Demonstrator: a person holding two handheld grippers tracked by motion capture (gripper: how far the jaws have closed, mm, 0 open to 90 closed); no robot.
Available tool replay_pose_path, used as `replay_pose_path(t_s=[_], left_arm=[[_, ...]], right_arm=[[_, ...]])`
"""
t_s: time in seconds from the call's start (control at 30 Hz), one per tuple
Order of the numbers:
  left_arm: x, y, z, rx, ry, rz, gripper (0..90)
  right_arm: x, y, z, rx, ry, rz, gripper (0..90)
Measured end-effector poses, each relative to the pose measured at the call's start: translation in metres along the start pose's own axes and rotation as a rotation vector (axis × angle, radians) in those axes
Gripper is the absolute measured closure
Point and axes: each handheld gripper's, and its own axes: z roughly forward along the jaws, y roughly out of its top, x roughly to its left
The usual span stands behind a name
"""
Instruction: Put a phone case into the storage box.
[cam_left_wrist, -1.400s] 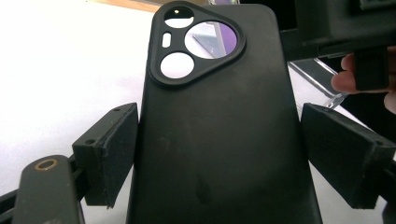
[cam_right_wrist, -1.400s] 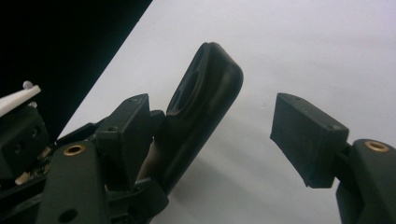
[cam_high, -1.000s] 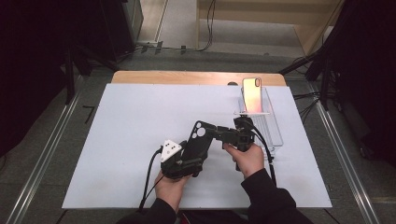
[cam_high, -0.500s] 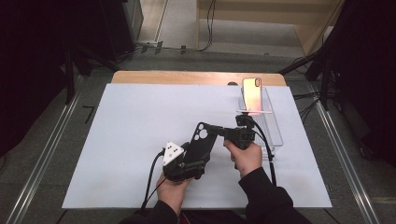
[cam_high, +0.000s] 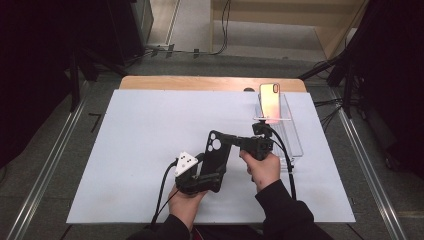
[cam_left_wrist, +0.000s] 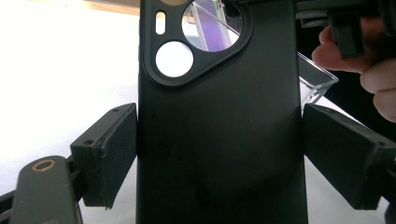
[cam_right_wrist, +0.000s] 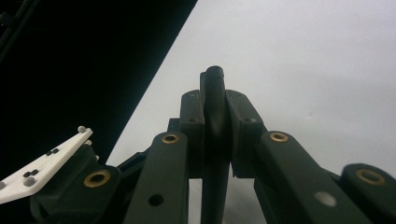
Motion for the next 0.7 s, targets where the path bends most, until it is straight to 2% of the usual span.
replay_pose_path(t_s=[0.2,0.27,0.37,0.5,0.6,0.7], left_arm=[[-0.001,0.002,0.0,0.003,-0.002,0.019,13.4],[0.0,0.005,0.002,0.029,-0.001,0.015,13.0],[-0.001,0.007,0.002,0.04,0.005,0.022,12.8],[0.0,0.01,0.002,0.063,-0.014,0.008,11.3],[-0.002,0.012,0.002,0.09,-0.017,0.023,11.3],[-0.001,0.014,0.003,0.119,-0.027,0.018,11.8]], right_arm=[[0.004,0.001,-0.002,0.003,0.014,-0.008,77.1],[0.005,0.001,-0.003,0.002,0.016,-0.015,77.1],[0.007,0.001,-0.003,0.002,0.009,-0.028,77.1],[0.01,0.003,-0.008,-0.012,-0.001,-0.045,77.2],[0.012,0.004,-0.011,-0.021,-0.01,-0.062,77.1],[0.014,0.006,-0.015,-0.027,-0.03,-0.09,77.1]])
